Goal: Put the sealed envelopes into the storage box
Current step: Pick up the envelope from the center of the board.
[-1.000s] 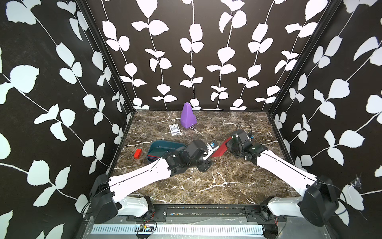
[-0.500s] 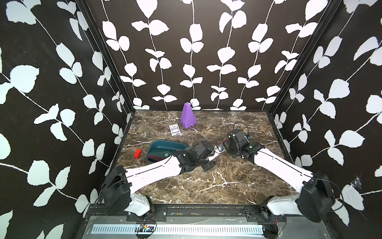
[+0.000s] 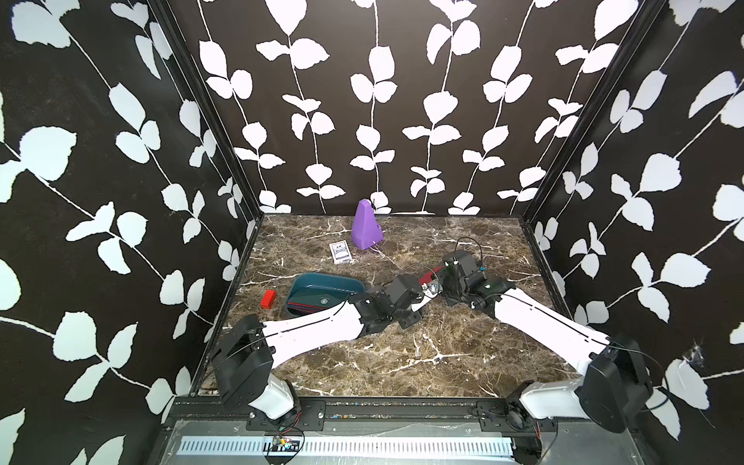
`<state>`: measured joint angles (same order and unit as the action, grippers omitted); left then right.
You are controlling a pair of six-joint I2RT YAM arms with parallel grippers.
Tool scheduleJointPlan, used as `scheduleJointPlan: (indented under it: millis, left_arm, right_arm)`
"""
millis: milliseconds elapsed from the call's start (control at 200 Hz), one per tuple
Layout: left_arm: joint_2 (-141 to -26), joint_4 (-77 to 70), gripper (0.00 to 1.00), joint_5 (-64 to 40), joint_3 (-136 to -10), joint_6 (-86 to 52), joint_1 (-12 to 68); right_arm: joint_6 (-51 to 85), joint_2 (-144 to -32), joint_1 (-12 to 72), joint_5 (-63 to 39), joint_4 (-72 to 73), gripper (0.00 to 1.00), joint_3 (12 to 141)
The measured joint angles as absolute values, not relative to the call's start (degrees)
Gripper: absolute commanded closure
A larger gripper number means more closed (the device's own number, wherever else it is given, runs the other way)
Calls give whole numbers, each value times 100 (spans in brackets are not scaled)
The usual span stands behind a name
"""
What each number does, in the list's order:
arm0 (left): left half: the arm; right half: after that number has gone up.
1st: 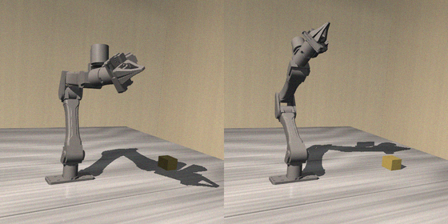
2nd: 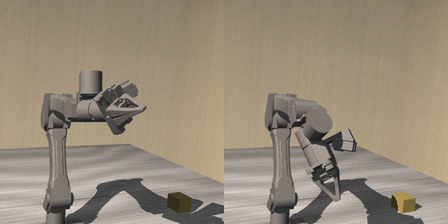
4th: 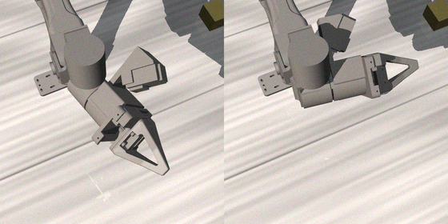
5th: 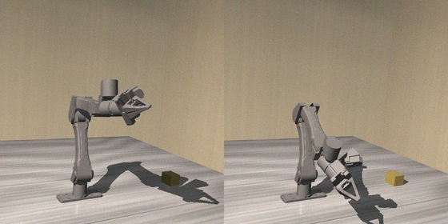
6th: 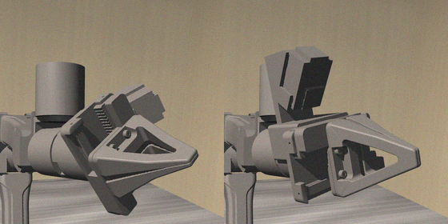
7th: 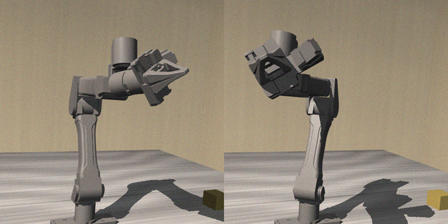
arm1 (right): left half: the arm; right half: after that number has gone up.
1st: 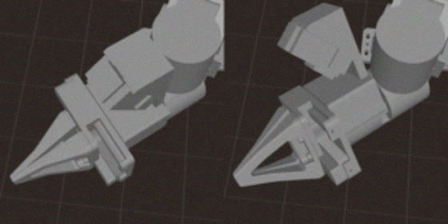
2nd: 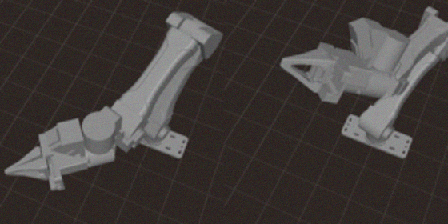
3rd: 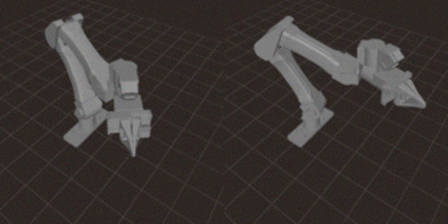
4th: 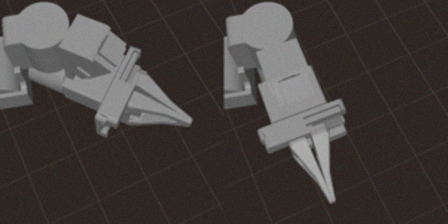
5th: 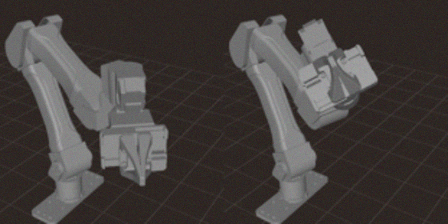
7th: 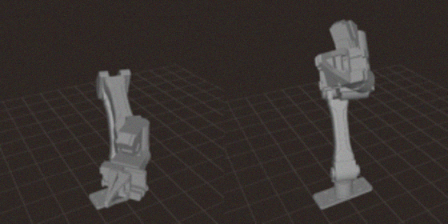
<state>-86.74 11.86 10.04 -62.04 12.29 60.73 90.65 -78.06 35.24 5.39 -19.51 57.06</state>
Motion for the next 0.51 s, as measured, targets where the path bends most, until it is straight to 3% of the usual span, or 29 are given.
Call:
scheduleJointPlan:
  millis: [505]
  left_arm:
    - [-8805,1039,100,1048,-6204,1479,6029]
  right_arm:
    - [9065,-7948,3524,165,-1697,100,5690]
